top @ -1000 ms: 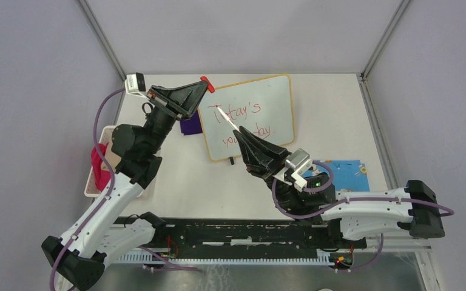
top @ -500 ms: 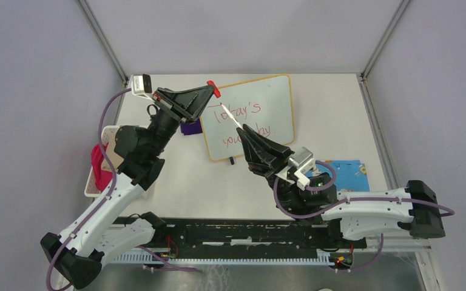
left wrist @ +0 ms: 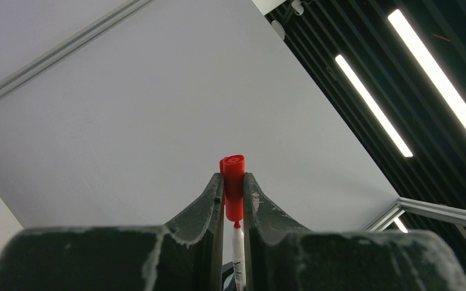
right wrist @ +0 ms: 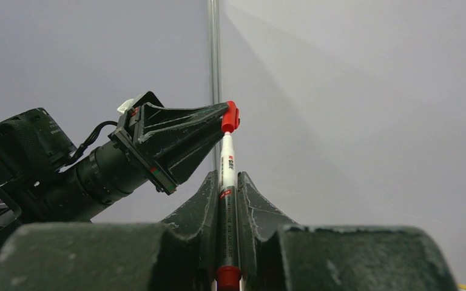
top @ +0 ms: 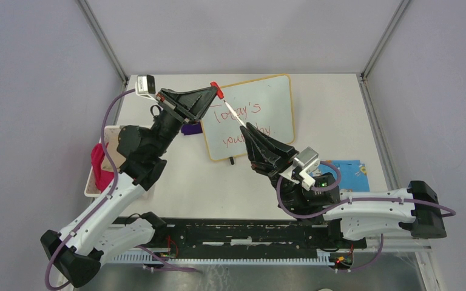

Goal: Write a sentence on the whiteboard
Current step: Close the whiteboard marker at the center of the board.

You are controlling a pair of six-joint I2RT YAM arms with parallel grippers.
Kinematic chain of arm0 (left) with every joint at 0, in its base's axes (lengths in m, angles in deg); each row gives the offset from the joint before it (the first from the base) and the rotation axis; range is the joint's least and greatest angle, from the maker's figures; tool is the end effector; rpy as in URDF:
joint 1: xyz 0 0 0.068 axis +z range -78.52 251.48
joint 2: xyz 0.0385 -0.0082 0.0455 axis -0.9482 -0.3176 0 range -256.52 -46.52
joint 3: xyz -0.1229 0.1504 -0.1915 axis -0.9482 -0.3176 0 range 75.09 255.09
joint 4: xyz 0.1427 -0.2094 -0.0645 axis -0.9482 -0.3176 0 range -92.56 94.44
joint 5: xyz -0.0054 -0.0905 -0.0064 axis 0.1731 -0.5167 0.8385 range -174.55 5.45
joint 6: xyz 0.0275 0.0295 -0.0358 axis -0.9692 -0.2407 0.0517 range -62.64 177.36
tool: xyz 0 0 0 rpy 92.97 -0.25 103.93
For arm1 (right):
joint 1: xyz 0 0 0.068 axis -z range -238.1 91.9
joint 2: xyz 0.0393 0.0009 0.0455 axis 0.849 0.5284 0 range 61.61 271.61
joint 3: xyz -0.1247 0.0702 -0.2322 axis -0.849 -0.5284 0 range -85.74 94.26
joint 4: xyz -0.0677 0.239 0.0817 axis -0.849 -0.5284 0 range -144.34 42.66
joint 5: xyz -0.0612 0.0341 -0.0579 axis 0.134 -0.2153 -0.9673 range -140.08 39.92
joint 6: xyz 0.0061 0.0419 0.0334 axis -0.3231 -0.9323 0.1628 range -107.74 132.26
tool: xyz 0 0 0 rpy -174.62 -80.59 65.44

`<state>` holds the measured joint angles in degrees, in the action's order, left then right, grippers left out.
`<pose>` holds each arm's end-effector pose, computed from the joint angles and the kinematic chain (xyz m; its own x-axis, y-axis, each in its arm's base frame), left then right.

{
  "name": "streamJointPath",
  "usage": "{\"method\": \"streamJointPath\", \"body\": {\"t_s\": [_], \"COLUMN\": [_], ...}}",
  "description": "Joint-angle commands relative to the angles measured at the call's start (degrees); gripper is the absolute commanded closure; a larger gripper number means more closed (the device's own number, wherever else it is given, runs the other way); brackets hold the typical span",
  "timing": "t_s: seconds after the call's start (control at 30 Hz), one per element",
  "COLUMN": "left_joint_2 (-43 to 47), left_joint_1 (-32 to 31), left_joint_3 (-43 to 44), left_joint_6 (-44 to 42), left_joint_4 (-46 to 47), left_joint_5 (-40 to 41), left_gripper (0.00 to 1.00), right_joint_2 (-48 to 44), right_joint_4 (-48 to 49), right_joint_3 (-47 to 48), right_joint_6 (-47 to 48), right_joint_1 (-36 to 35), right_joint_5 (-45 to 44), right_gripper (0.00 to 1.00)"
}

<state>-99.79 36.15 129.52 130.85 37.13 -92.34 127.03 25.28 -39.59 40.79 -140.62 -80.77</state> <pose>0.1578 -0.1176 0.4508 -0.5083 -0.8041 -0.3082 0.6245 -0.0978 -0.7749 0.0472 0.2195 0.4132 0.4801 0.5011 -0.7200 -0.6642 0.7438 0.0748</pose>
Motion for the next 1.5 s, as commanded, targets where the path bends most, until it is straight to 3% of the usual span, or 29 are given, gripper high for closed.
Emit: {"method": "streamJointPath", "body": {"t_s": [0.0, 1.47], "left_joint_2": [0.1, 0.8], "left_joint_1": [-0.7, -3.5], "left_joint_3": [0.4, -0.6], "left_joint_6": [-0.5, -2.4], "left_joint_4": [0.8, 0.1], "left_joint_5": [0.7, 0.3], "left_gripper": [0.98, 0.98], "right_joint_2": [-1.2, -0.1], "right_joint_4": [2.0, 3.3], "right_joint_3": [0.6, 1.2], "right_joint_6": [0.2, 1.6], "right_joint_1": [-0.4, -0.4], "right_joint_5": [-0.4, -2.1], "right_gripper": [1.0, 1.0]}}
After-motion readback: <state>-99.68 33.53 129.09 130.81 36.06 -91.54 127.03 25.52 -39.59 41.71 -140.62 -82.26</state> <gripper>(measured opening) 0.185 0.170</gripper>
